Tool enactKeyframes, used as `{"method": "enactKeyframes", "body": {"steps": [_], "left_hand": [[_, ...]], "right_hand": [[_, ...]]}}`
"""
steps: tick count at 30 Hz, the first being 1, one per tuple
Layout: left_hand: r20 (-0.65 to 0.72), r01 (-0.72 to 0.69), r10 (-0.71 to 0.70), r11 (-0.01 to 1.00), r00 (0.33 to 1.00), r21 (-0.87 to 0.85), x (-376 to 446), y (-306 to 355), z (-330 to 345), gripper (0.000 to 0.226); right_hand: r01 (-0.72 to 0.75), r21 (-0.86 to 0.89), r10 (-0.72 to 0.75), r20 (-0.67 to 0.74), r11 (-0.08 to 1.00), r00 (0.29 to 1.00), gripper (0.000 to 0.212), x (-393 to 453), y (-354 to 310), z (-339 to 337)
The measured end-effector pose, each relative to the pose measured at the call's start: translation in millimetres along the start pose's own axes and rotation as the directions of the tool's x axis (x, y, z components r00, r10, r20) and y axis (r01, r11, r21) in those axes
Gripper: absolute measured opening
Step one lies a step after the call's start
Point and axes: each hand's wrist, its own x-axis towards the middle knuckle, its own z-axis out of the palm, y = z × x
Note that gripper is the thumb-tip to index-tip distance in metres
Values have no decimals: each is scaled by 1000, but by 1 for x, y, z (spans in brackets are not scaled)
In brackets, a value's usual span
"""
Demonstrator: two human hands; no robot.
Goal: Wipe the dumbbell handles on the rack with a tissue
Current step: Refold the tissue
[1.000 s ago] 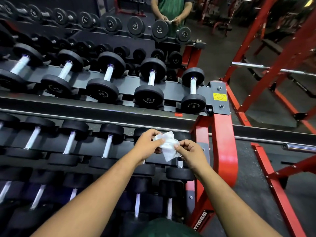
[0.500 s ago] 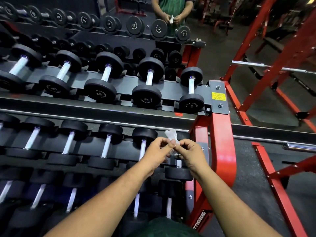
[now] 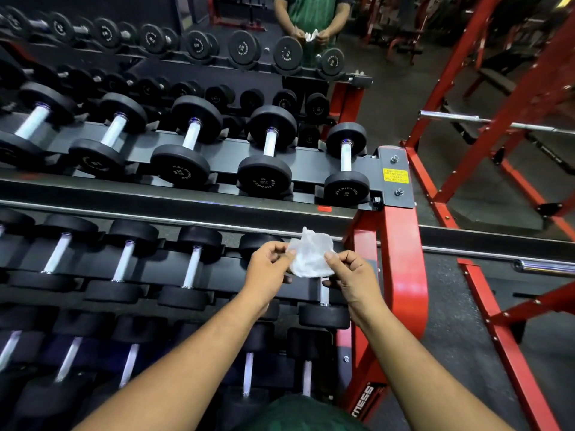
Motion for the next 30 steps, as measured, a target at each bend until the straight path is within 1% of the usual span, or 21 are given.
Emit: {"method": "enactKeyframes", "body": {"steps": [3,4,6,7,9,10,11,12,14,15,16,17,18,19,20,22,24,26,28,29,30], "left_hand": [[-56,110,-120,982,991,-151,1,3,-2,10],[-53,127,-137,978,989,-165,0,4,-2,11],[-28,132,-137,982,990,-134,-1,7,-1,16],[-11,124,-126,987,992,-105,-3,9,0,18],[24,99,-98,994,995,-47,-3,12,1,21],[41,85,-84,996,996,-21,-2,13,2,23],[57,71,-71,997,996,3,-1,14,2,24],[75,57,-58,998,995,27,-1,16,2,25],[84,31,-36,998,996,55,0,18,3,25],[73,27,-29,999,997,40,-1,20,3,25],[69,43,-44,999,997,10,-1,20,2,27],[96,76,-74,997,993,-22,-1,20,1,35],[154,118,-110,992,982,-45,-1,18,-1,45],[220,153,-143,988,965,-29,-1,16,-3,53],[276,155,-152,988,949,12,-3,14,-5,50],[319,74,-96,994,943,83,-5,13,-7,28],[270,38,-58,996,961,77,-4,13,-8,20],[215,58,-69,997,974,60,-2,14,-12,19],[211,76,-91,994,973,78,0,14,-16,17],[213,80,-98,993,972,92,1,14,-17,16],[216,80,-100,992,971,98,0,16,-18,17]], "right_hand": [[-39,-90,38,-15,995,999,22,4,7,-4],[-65,-146,66,3,987,998,19,5,10,-6],[-111,-242,125,47,964,991,9,6,14,-7],[-116,-258,134,55,959,989,21,7,13,-5],[-81,-249,95,43,965,995,55,11,10,-3],[-59,-252,73,47,966,996,67,13,6,-2],[-43,-264,65,73,963,995,72,15,2,-1],[-31,-292,66,111,956,992,68,17,0,-1],[-10,-322,74,187,947,980,37,18,-5,-1],[0,-315,69,208,949,976,24,17,-8,1],[12,-299,55,214,954,975,16,16,-9,2],[13,-281,46,203,960,978,13,16,-8,2],[11,-266,39,184,964,982,11,17,-6,2],[5,-238,36,169,971,985,11,17,-5,2],[-2,-213,36,156,977,987,12,17,-3,2],[-27,-200,53,125,979,991,22,16,-3,2],[-16,-207,35,84,978,996,33,15,-4,0],[-27,-183,35,38,983,999,37,15,-6,-1],[-52,-145,53,5,988,999,38,15,-5,-1],[-68,-121,70,12,990,997,36,14,-7,-1],[-79,-109,85,51,991,995,34,13,-8,-1]]}}
